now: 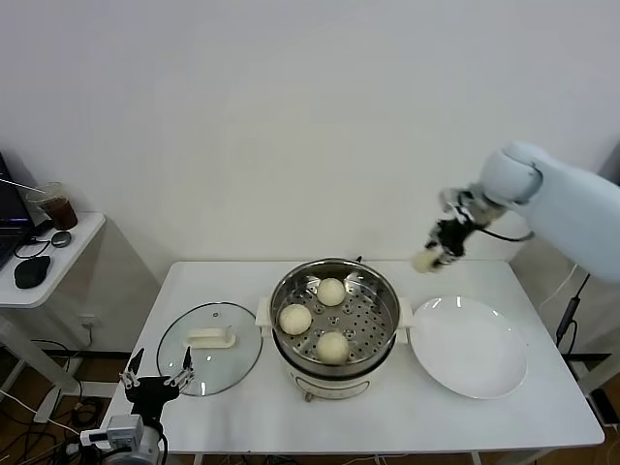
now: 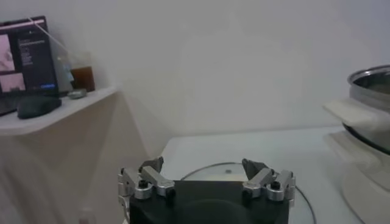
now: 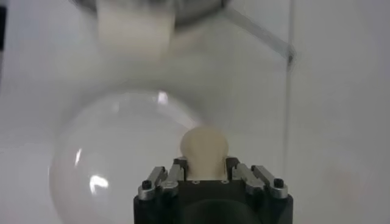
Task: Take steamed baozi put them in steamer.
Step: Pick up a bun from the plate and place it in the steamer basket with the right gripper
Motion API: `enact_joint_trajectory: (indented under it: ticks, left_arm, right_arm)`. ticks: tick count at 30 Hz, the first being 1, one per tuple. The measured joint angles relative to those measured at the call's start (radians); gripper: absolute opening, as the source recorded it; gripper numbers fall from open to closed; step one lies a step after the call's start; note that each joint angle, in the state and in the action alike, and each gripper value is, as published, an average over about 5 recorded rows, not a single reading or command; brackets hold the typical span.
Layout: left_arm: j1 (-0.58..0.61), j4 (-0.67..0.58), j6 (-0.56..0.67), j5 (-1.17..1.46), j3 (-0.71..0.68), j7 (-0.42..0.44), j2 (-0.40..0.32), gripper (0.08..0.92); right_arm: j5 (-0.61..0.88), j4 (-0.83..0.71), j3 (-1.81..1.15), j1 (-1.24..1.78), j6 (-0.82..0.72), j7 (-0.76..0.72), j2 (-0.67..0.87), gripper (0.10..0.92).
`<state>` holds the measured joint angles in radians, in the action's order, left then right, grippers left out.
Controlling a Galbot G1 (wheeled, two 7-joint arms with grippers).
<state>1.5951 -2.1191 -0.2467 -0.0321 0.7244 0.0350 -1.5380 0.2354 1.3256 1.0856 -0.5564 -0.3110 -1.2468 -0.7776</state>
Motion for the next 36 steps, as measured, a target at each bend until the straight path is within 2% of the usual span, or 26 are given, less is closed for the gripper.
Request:
enact_joint_trajectory:
  ticks: [6, 12, 36]
  left_arm:
    - [0.006, -0.016, 0.000, 0.001, -0.005, 0.000, 0.000, 0.823]
    - [0.005, -0.023, 0.000, 0.002, -0.002, 0.002, -0.001, 0.823]
    - [-0.012, 0.005, 0.000, 0.000, 0.000, 0.007, -0.006, 0.823]
  right_arm:
    - [0.105, 0.076, 0.096, -0.077, -0.080, 0.037, -0.062, 0.430]
    - [0.132, 0.101, 0.143, -0.085, -0.129, 0.072, -0.121, 0.433]
    - [0.001, 0.056, 0.156, 0.089, -0.171, 0.135, -0.203, 0.434]
